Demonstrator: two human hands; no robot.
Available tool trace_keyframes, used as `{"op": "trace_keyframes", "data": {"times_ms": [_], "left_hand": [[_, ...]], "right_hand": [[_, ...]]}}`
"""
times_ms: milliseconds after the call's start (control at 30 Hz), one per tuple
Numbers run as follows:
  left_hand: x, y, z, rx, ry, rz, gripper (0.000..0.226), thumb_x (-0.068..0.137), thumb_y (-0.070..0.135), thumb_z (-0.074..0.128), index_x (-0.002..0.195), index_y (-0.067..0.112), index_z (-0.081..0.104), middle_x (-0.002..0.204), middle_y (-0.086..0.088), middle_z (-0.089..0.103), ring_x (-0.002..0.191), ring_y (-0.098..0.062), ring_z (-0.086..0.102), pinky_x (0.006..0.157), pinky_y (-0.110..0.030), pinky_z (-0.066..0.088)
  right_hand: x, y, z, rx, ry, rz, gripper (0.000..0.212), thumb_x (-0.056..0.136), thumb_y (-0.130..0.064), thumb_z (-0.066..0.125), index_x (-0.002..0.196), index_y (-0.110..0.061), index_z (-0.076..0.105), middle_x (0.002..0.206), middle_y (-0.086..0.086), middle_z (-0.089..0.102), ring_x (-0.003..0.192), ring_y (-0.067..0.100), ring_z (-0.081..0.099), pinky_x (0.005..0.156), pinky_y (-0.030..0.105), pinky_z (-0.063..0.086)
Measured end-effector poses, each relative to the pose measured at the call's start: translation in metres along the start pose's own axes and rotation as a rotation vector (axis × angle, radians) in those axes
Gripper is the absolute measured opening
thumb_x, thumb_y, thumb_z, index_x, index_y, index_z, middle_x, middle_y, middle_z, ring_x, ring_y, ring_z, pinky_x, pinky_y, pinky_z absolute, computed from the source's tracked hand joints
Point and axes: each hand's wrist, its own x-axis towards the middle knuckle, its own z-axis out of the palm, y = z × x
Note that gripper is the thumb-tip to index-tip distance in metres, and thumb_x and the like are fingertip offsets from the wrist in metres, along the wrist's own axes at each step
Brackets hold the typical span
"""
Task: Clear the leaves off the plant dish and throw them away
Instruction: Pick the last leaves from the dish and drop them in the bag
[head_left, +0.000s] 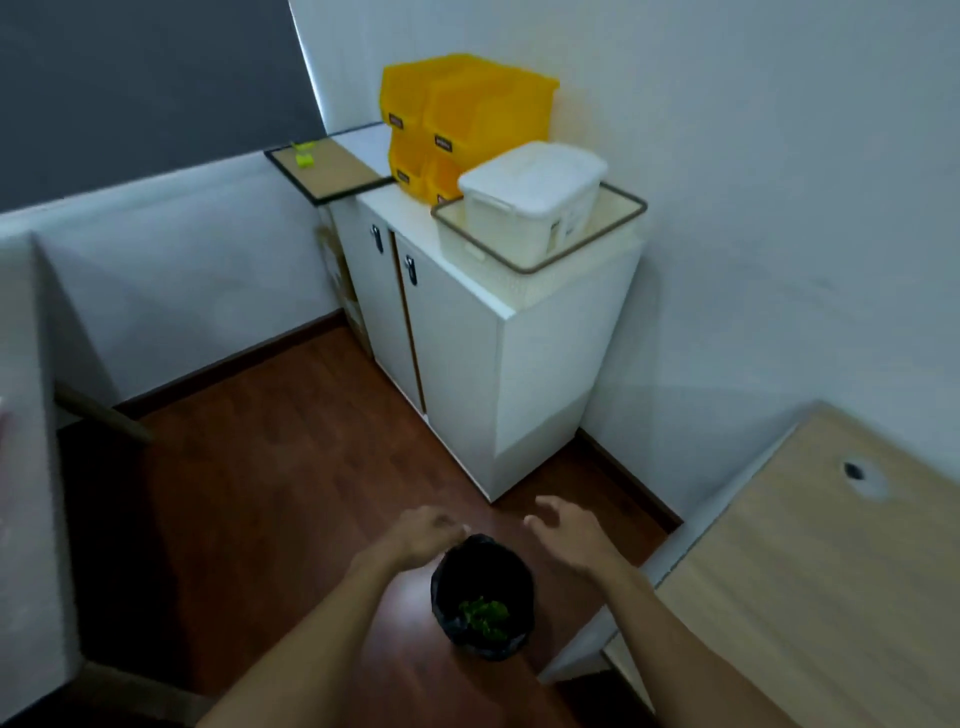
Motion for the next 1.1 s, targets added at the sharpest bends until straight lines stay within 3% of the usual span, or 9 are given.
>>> {"op": "trace_keyframes", "data": {"times_ms": [167, 467, 633, 733, 833, 1100], "left_hand": [[-0.031, 0.07, -0.017, 0.081, 0.016, 0.095, 0.041, 0.092, 0.045, 0.054, 0.12, 0.018, 0.065, 0.127, -0.003, 0.063, 0.117, -0.022, 0.057, 0.098, -0.03, 0.046], [-0.045, 0.194, 0.01, 0.155, 0.012, 0.278, 0.038, 0.091, 0.046, 0.056, 0.113, 0.018, 0.067, 0.116, -0.005, 0.065, 0.102, -0.018, 0.057, 0.084, -0.025, 0.042], [-0.059, 0.257, 0.073, 0.15, -0.058, 0.431, 0.024, 0.095, 0.036, 0.054, 0.104, 0.018, 0.067, 0.104, -0.001, 0.06, 0.097, -0.015, 0.053, 0.084, -0.025, 0.038], [-0.064, 0.285, 0.124, 0.134, -0.112, 0.452, 0.023, 0.096, 0.032, 0.055, 0.089, 0.013, 0.065, 0.096, -0.007, 0.065, 0.096, -0.022, 0.06, 0.086, -0.032, 0.045], [-0.075, 0.31, 0.176, 0.182, -0.186, 0.48, 0.03, 0.096, 0.028, 0.054, 0.067, 0.02, 0.055, 0.071, 0.002, 0.054, 0.079, -0.018, 0.055, 0.071, -0.027, 0.041], [-0.111, 0.357, 0.308, 0.259, -0.355, 0.524, 0.014, 0.091, 0.029, 0.059, 0.085, 0.022, 0.068, 0.082, 0.0, 0.062, 0.085, -0.015, 0.057, 0.074, -0.023, 0.038]], "right_hand": [[-0.049, 0.002, -0.052, 0.021, 0.099, 0.001, 0.058, 0.091, -0.047, 0.054, 0.142, -0.02, 0.044, 0.148, 0.004, 0.045, 0.135, 0.023, 0.042, 0.11, 0.031, 0.036], [-0.14, 0.055, -0.13, 0.082, 0.398, 0.025, 0.047, 0.093, -0.038, 0.053, 0.135, -0.016, 0.051, 0.139, 0.006, 0.054, 0.126, 0.022, 0.05, 0.101, 0.031, 0.04], [-0.198, 0.114, -0.149, 0.15, 0.495, 0.13, 0.052, 0.091, -0.04, 0.055, 0.137, -0.016, 0.049, 0.141, 0.006, 0.052, 0.128, 0.022, 0.049, 0.104, 0.032, 0.039], [-0.233, 0.155, -0.147, 0.176, 0.531, 0.201, 0.05, 0.091, -0.04, 0.056, 0.135, -0.016, 0.051, 0.138, 0.007, 0.055, 0.127, 0.023, 0.049, 0.104, 0.031, 0.039], [-0.27, 0.196, -0.14, 0.204, 0.569, 0.276, 0.048, 0.092, -0.039, 0.055, 0.134, -0.016, 0.052, 0.138, 0.006, 0.055, 0.126, 0.021, 0.05, 0.102, 0.029, 0.038], [-0.365, 0.314, -0.121, 0.319, 0.634, 0.464, 0.044, 0.089, -0.04, 0.052, 0.127, -0.019, 0.058, 0.126, 0.005, 0.063, 0.12, 0.025, 0.055, 0.1, 0.034, 0.044]]}}
